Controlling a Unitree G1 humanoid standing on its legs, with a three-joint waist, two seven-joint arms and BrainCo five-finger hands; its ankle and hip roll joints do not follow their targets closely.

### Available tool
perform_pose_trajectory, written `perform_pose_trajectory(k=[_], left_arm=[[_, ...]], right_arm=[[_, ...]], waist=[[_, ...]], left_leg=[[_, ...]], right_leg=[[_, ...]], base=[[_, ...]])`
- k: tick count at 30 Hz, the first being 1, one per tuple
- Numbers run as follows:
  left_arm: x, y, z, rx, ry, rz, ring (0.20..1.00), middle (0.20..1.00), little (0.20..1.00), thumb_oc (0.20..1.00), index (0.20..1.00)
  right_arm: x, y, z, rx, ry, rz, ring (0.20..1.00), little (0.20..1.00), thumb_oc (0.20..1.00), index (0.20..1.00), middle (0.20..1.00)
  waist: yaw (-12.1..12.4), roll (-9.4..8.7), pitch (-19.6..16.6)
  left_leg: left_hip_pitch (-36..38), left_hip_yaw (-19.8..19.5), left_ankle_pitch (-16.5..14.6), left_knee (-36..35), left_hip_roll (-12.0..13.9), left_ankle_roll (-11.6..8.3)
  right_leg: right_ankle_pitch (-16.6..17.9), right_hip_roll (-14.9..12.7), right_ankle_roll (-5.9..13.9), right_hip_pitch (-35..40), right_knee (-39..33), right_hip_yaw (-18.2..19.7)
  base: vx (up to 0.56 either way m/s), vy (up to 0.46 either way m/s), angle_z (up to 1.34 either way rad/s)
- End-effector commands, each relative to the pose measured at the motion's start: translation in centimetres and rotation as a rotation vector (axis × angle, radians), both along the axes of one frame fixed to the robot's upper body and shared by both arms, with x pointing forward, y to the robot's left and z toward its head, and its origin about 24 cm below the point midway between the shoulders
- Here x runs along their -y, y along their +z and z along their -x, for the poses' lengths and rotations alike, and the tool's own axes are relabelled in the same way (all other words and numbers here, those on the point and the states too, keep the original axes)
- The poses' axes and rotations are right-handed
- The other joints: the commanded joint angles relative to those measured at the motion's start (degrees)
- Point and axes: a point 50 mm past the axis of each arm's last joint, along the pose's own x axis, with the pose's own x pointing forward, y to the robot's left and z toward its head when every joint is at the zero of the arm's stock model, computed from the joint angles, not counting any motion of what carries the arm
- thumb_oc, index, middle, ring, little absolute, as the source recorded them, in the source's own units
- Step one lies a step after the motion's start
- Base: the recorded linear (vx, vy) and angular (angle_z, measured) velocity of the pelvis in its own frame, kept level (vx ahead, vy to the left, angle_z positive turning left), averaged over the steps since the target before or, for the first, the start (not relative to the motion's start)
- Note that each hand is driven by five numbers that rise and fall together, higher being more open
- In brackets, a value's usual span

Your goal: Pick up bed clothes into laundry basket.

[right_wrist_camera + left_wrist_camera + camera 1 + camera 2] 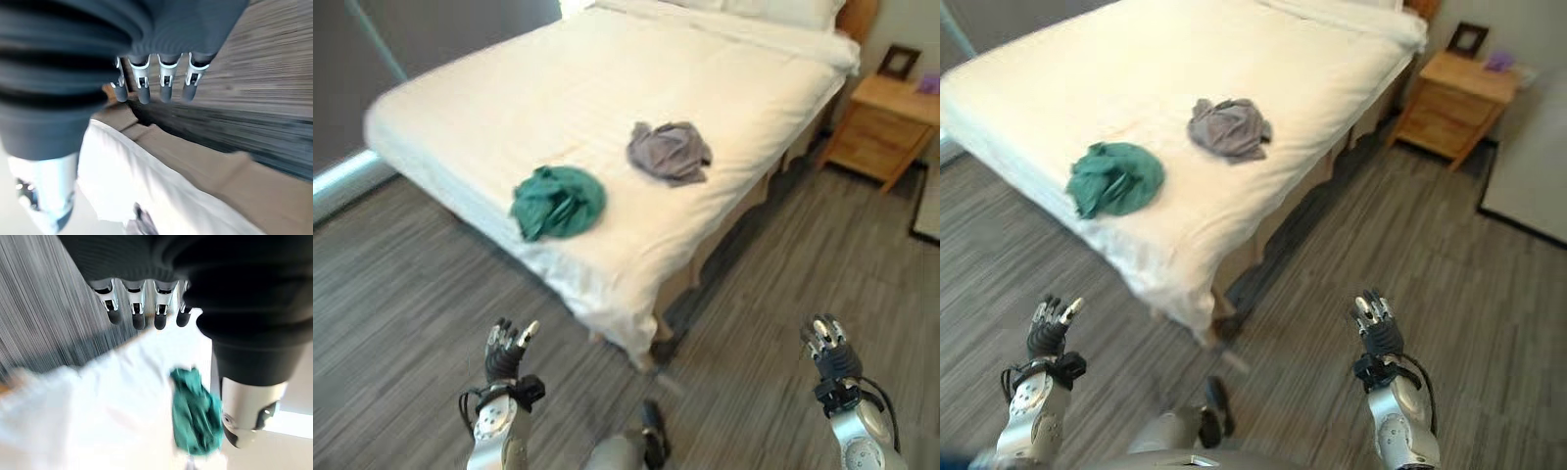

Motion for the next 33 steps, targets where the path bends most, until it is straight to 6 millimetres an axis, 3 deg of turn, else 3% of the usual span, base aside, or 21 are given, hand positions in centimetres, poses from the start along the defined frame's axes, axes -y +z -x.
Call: perform_pose_trajectory(k=[1,2,4,6,7,9,10,12,16,22,26,32,33], left_arm=[[-1.9,3.5,-0.7,0.129,-0.001,-0.139,1.000,1.000,1.000,1.000,1.000],[-1.9,3.5,-0.7,0.130,-0.001,-0.138,1.000,1.000,1.000,1.000,1.000],[-1.8,3.9,-1.1,0.136,-0.026,-0.162,1.000,1.000,1.000,1.000,1.000],[-1.4,3.6,-1.2,0.132,-0.057,-0.145,1.000,1.000,1.000,1.000,1.000],[-1.4,3.6,-1.2,0.132,-0.057,-0.145,1.000,1.000,1.000,1.000,1.000],[-1.3,4.1,-1.4,0.151,-0.067,-0.166,1.000,1.000,1.000,1.000,1.000],[-0.7,3.7,-1.5,0.136,-0.088,-0.152,1.000,1.000,1.000,1.000,1.000],[-1.0,2.4,-0.6,0.091,-0.052,-0.123,1.000,1.000,1.000,1.000,1.000],[-0.3,1.6,0.0,0.092,-0.064,-0.054,1.000,1.000,1.000,1.000,1.000],[-0.2,0.0,1.6,0.016,-0.047,-0.019,1.000,1.000,1.000,1.000,1.000],[-0.4,-0.2,2.1,0.013,-0.030,-0.012,1.000,1.000,1.000,1.000,1.000],[-2.4,3.3,0.2,0.066,-0.089,-0.258,1.000,1.000,1.000,1.000,1.000],[-3.8,6.6,-1.9,0.115,-0.111,-0.426,1.000,1.000,1.000,1.000,1.000]], right_arm=[[0.5,2.7,-1.7,0.116,0.038,0.123,1.000,1.000,1.000,1.000,1.000],[0.5,2.7,-1.7,0.117,0.038,0.124,1.000,1.000,1.000,1.000,1.000],[0.5,2.2,-1.2,0.105,0.019,0.094,1.000,1.000,1.000,1.000,1.000],[1.4,2.0,-0.2,0.097,-0.038,0.080,1.000,1.000,1.000,1.000,1.000],[1.4,2.0,-0.2,0.097,-0.038,0.080,1.000,1.000,1.000,1.000,1.000],[2.7,2.6,0.2,0.102,-0.058,0.139,1.000,1.000,1.000,1.000,1.000],[2.9,2.3,0.4,0.086,-0.080,0.140,1.000,1.000,1.000,1.000,1.000],[2.8,1.8,1.3,0.056,-0.065,0.164,1.000,1.000,1.000,1.000,1.000],[3.6,2.9,0.7,0.094,-0.018,0.215,1.000,1.000,1.000,1.000,1.000],[3.1,3.7,-0.1,0.141,0.002,0.207,1.000,1.000,1.000,1.000,1.000],[3.1,3.2,0.3,0.115,0.020,0.205,1.000,1.000,1.000,1.000,1.000],[2.6,2.4,0.4,0.090,0.074,0.188,1.000,1.000,1.000,1.000,1.000],[2.3,2.4,0.0,0.087,0.116,0.197,1.000,1.000,1.000,1.000,1.000]], waist=[[0.74,2.08,1.11],[0.98,2.28,0.98],[-1.18,3.92,2.51],[-3.98,3.79,2.59],[-4.04,3.86,2.58],[-6.12,3.43,2.84],[-5.57,3.16,2.38],[-5.34,2.08,1.91],[-4.85,2.60,1.16],[-4.25,3.33,0.84],[-4.02,3.22,0.39],[-4.35,3.21,-0.03],[-4.73,3.39,-0.18]], left_leg=[[5.58,-1.09,5.31,-0.15,7.16,-13.07],[5.37,-0.87,5.50,-0.19,7.47,-13.12],[10.16,-3.29,4.80,-2.06,8.16,-13.62],[13.00,-7.93,3.54,-3.10,7.71,-15.26],[12.91,-7.99,3.64,-3.06,7.82,-15.29],[14.56,-10.79,1.87,-3.73,7.76,-15.64],[13.76,-12.33,2.84,-3.12,8.03,-15.91],[14.26,-13.45,2.24,-4.41,7.83,-15.97],[12.00,-16.75,4.10,-5.25,8.16,-16.55],[11.49,-18.00,4.28,-5.25,8.39,-17.06],[11.67,-18.16,3.98,-5.25,8.37,-17.14],[12.59,-17.83,2.88,-5.25,8.31,-17.43],[12.60,-17.55,2.76,-5.25,8.38,-17.60]], right_leg=[[24.22,-9.51,6.50,-10.02,1.26,5.39],[24.47,-9.21,6.34,-10.40,1.23,5.59],[22.97,-8.90,4.86,-17.56,0.97,6.86],[20.32,-8.24,4.32,-18.64,-12.38,10.57],[20.71,-8.14,4.26,-18.42,-12.93,10.43],[19.52,-5.67,5.23,-18.41,-20.36,17.10],[19.08,-5.39,5.20,-16.84,-19.98,19.16],[19.29,-4.96,4.18,-16.32,-19.49,18.73],[19.20,-4.58,2.28,-13.39,-24.57,14.79],[18.87,-3.75,1.26,-10.68,-27.36,12.68],[18.66,-3.34,1.01,-10.04,-27.80,12.50],[17.98,-3.13,0.97,-9.23,-28.02,12.71],[18.09,-3.04,1.12,-9.32,-28.03,12.72]], base=[[0.26,0.202,-0.05],[0.38,0.175,0.13],[0.45,-0.019,0.55],[0.49,-0.165,0.72],[0.32,-0.095,1.53],[0.23,-0.090,1.53],[0.16,-0.131,0.95],[0.15,-0.198,1.29],[0.08,-0.131,0.74],[0.03,-0.047,0.23],[0.01,-0.004,-0.01],[0.04,0.020,-0.02],[0.01,0.033,-0.04]])
